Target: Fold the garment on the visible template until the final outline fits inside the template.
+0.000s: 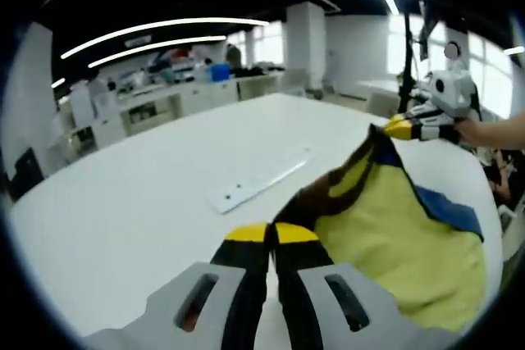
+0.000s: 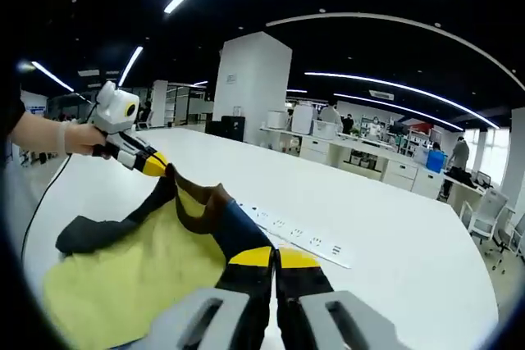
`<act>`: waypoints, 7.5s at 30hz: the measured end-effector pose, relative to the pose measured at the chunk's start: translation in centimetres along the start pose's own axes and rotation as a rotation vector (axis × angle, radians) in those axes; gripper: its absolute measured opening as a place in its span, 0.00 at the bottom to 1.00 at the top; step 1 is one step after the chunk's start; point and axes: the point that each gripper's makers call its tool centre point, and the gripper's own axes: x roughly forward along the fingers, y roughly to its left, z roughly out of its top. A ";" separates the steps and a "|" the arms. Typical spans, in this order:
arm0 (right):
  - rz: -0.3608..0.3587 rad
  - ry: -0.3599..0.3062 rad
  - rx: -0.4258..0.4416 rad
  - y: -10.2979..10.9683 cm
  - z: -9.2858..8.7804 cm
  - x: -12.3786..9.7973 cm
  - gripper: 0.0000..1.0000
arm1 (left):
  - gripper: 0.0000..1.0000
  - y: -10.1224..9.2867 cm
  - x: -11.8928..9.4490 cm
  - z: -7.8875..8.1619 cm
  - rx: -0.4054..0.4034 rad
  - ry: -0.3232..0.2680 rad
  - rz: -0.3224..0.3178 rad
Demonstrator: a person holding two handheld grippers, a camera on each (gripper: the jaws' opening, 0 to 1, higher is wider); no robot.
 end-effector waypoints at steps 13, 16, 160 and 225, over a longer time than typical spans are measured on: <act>-0.003 0.110 0.056 -1.3 -4.9 3.8 0.00 | 0.00 1.1 4.2 -3.6 -0.052 0.083 0.002; -0.002 0.138 0.035 -1.4 -5.8 4.2 0.00 | 0.00 1.1 4.7 -3.8 -0.064 0.092 0.002; 0.227 0.167 -0.663 10.1 -2.4 -11.6 0.00 | 0.49 -8.7 -17.6 -6.5 -0.192 -0.036 0.114; 0.085 0.113 0.017 8.3 -5.1 -14.5 0.60 | 0.50 -8.3 -18.0 -6.7 -0.199 -0.030 0.118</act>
